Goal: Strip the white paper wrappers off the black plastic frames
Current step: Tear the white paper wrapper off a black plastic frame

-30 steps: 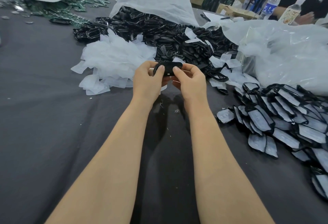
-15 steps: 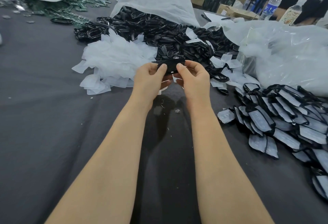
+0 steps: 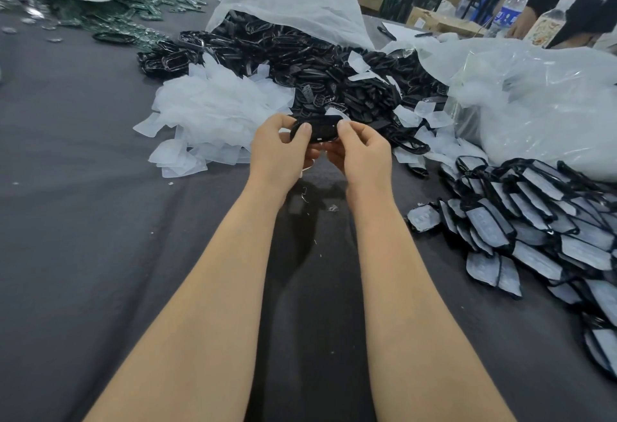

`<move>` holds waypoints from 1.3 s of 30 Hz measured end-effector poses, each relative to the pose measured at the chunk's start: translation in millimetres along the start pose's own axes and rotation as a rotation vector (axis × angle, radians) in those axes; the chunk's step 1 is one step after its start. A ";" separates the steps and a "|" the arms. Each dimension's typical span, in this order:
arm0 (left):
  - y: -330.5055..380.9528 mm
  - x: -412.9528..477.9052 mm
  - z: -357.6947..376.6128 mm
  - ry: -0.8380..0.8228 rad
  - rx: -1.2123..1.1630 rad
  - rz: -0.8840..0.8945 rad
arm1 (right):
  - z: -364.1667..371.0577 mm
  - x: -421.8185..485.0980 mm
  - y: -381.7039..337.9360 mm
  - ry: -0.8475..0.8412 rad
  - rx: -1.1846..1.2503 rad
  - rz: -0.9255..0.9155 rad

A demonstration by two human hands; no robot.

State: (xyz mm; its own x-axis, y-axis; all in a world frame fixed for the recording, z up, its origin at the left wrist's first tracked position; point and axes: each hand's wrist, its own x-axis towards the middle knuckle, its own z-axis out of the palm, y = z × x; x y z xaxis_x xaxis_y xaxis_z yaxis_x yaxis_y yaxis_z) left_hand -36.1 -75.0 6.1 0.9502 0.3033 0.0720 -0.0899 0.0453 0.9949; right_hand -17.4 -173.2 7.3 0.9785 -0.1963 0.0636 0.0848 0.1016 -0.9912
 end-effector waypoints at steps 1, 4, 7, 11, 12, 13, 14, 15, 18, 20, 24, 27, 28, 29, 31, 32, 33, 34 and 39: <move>0.7 -0.6 0.0 -0.002 -0.024 -0.017 | -0.5 0.3 -0.6 0.008 0.032 0.021; 2.4 -1.6 0.6 -0.018 -0.050 -0.042 | -1.3 0.1 -2.4 0.001 0.092 0.053; 3.6 -0.8 0.7 -0.055 -0.110 -0.100 | -1.7 0.0 -4.3 -0.004 0.153 0.076; 6.3 -1.2 -1.6 -0.164 -0.294 -0.197 | -3.3 -0.5 -7.5 -0.034 0.392 0.196; 6.9 -1.6 -1.9 -0.189 -0.326 -0.203 | -3.9 -1.1 -7.6 -0.054 0.435 0.229; 7.4 -2.1 -1.8 -0.210 -0.345 -0.203 | -4.6 -1.2 -7.8 -0.076 0.469 0.255; 8.0 -2.6 -2.0 -0.224 -0.353 -0.201 | -5.4 -1.1 -7.7 -0.099 0.495 0.278; 8.4 -2.9 -2.4 -0.230 -0.356 -0.199 | -6.0 -0.8 -7.4 -0.120 0.512 0.299; 8.4 -2.8 -2.8 -0.215 -0.369 -0.199 | -8.7 0.7 -7.6 -0.163 0.536 0.368; 6.9 -2.0 -1.1 -0.176 -0.296 -0.166 | -9.7 1.0 -6.8 -0.160 0.517 0.387; 3.3 -1.0 1.0 -0.048 -0.044 -0.045 | -5.9 -1.4 -5.4 -0.086 0.314 0.237; -0.4 0.8 -1.4 0.015 0.103 -0.001 | -1.6 -2.2 -1.6 -0.075 0.042 0.025; -1.4 1.3 -2.1 0.024 0.152 0.017 | -1.3 -2.0 0.3 -0.068 -0.033 -0.022; -1.9 1.3 -2.2 0.028 0.190 0.039 | -1.2 -1.7 1.9 -0.057 -0.084 -0.047; -2.0 -0.2 -1.3 0.033 0.239 0.086 | -1.7 -1.3 3.8 -0.030 -0.134 -0.066; -1.9 -0.8 -1.1 0.036 0.259 0.102 | -2.1 -1.1 4.3 -0.019 -0.147 -0.068; -1.6 -1.1 -0.8 0.036 0.267 0.108 | -2.3 -0.8 4.0 -0.008 -0.152 -0.068; -1.6 -1.0 -0.7 0.026 0.263 0.105 | -2.5 -0.8 3.9 0.000 -0.155 -0.070; -2.4 -0.5 -1.1 -0.011 0.261 0.108 | -0.8 -0.9 3.1 0.029 -0.143 -0.049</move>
State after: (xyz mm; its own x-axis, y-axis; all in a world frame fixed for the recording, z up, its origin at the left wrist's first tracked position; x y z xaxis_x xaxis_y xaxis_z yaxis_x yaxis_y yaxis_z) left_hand -36.7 -74.3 3.6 0.9425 0.2826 0.1782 -0.1125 -0.2339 0.9657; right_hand -18.2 -173.4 4.0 0.9677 -0.2262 0.1114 0.1031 -0.0481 -0.9935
